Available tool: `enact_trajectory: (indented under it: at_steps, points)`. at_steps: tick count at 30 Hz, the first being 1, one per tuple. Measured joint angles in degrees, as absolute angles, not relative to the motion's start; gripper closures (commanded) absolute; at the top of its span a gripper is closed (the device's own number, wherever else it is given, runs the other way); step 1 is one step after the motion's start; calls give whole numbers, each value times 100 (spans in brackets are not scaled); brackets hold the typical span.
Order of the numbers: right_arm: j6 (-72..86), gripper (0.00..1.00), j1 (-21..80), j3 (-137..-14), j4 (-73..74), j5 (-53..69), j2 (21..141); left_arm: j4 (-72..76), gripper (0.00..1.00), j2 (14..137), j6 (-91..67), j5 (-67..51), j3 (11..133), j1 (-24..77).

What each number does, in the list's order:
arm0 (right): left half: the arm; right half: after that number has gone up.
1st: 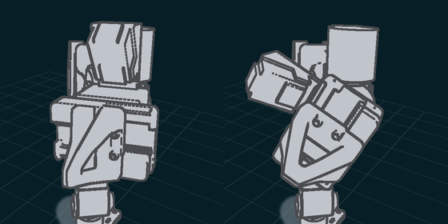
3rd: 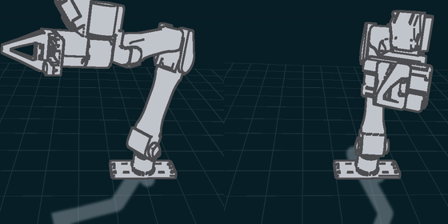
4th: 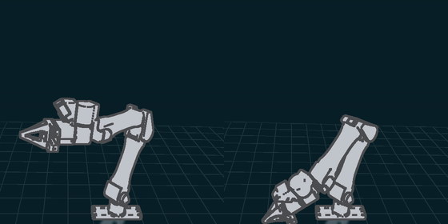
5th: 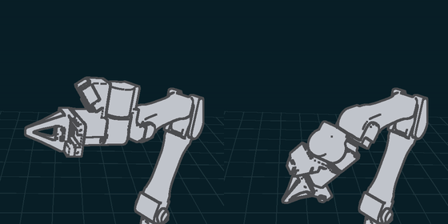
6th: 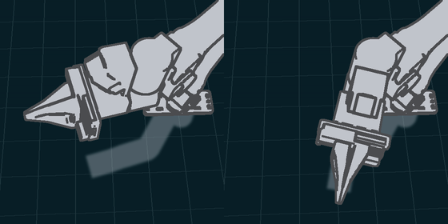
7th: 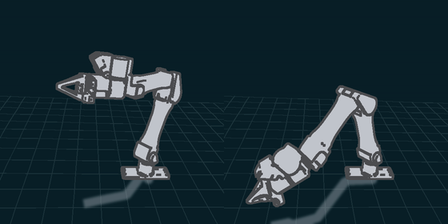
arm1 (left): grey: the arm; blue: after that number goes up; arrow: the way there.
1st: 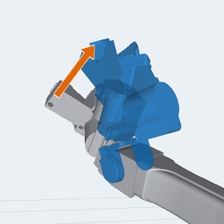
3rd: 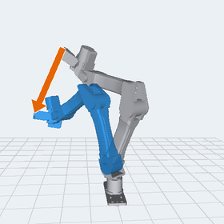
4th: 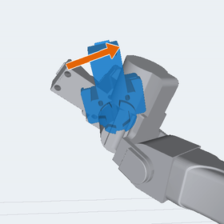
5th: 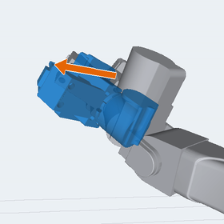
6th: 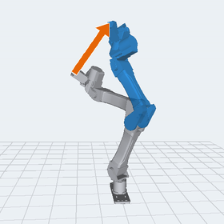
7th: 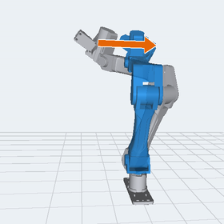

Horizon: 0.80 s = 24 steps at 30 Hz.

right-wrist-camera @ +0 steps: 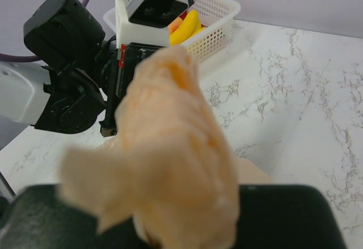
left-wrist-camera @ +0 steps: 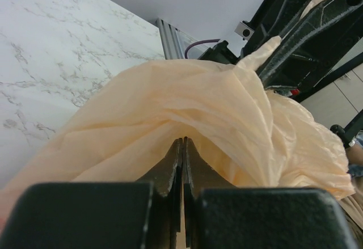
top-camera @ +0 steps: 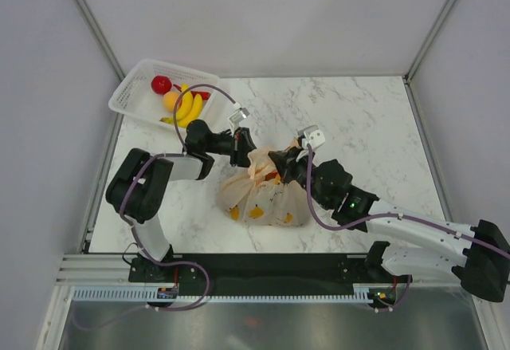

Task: Place the fake fruits into the plastic bag and tie a complex knot
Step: Tie the plastic bag at the center of the board.

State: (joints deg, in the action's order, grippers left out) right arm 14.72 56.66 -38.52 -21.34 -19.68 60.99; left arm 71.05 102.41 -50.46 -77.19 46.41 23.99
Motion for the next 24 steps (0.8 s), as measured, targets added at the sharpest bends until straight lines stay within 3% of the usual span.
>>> enact_trajectory:
  at_steps: [14,24]
  points:
    - [1549,100,5433,-3852,-2121,-1529,5996,7432,98,10543,-5701,-7922,5395,2884]
    - [1852,100,4952,-3990,-1800,-215,6007,7432,98,10285,-5867,-7804,4543,3151]
